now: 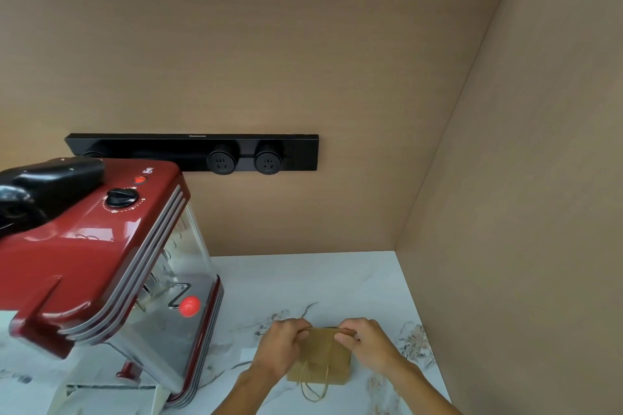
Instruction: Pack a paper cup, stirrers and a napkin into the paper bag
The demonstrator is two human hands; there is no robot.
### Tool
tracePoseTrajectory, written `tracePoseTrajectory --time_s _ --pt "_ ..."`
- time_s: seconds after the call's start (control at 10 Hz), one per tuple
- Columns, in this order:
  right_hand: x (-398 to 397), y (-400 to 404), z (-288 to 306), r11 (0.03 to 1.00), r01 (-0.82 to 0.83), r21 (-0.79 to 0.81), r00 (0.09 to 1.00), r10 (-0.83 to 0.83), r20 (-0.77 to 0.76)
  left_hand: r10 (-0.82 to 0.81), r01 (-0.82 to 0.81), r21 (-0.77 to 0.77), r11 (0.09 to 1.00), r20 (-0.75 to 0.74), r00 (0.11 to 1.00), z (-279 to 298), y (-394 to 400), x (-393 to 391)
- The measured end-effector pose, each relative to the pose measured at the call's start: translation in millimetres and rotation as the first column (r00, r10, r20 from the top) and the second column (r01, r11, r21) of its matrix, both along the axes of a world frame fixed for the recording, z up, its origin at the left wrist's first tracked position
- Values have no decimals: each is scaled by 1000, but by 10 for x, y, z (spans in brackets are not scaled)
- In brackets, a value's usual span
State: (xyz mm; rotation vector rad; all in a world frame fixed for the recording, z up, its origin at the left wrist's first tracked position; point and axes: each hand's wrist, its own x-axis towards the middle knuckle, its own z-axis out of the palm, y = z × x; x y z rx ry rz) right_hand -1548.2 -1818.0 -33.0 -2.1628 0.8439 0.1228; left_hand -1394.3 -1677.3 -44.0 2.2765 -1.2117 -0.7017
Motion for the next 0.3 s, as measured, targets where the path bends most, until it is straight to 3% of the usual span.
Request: tracePoseTrajectory --time_s 0.2,0.3 --pt "-15 67 92 999 35 -1 997 -35 63 -28 35 -85 996 84 996 24 21 -5" --pt "1 164 106 992 40 -117 996 -30 89 -4 23 -148 989 129 992 -36 12 -34"
